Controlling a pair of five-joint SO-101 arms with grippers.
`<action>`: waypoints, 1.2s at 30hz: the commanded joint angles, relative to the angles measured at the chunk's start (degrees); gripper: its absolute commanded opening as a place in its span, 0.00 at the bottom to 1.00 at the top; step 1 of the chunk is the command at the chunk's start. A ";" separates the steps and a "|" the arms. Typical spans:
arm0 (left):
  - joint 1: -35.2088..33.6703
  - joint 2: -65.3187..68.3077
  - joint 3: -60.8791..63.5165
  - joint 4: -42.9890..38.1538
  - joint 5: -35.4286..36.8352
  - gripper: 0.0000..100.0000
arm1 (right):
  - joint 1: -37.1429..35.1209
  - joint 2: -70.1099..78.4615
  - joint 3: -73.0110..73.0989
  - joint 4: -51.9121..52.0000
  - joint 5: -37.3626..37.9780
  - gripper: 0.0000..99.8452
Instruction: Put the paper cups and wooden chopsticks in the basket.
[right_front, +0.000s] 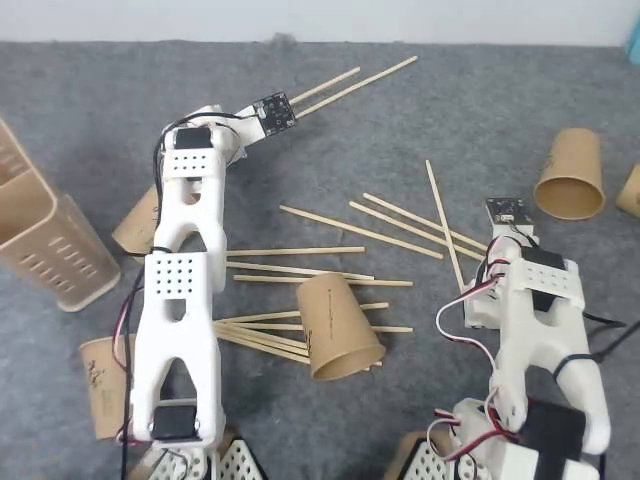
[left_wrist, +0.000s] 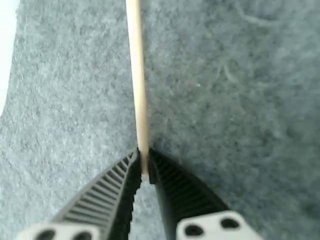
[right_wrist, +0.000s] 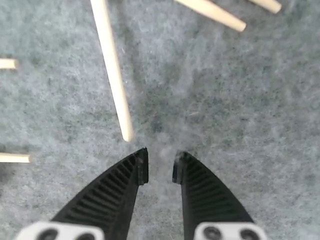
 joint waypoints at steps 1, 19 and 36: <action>-2.29 3.96 0.40 5.54 -4.13 0.01 | -0.04 -2.86 -0.44 0.57 0.70 0.09; -0.26 -1.32 -17.01 39.21 -16.35 0.02 | -0.04 -2.86 -0.44 0.57 0.70 0.09; 6.42 -13.10 -19.30 38.07 22.68 0.19 | -0.22 -2.86 -0.44 0.04 0.70 0.09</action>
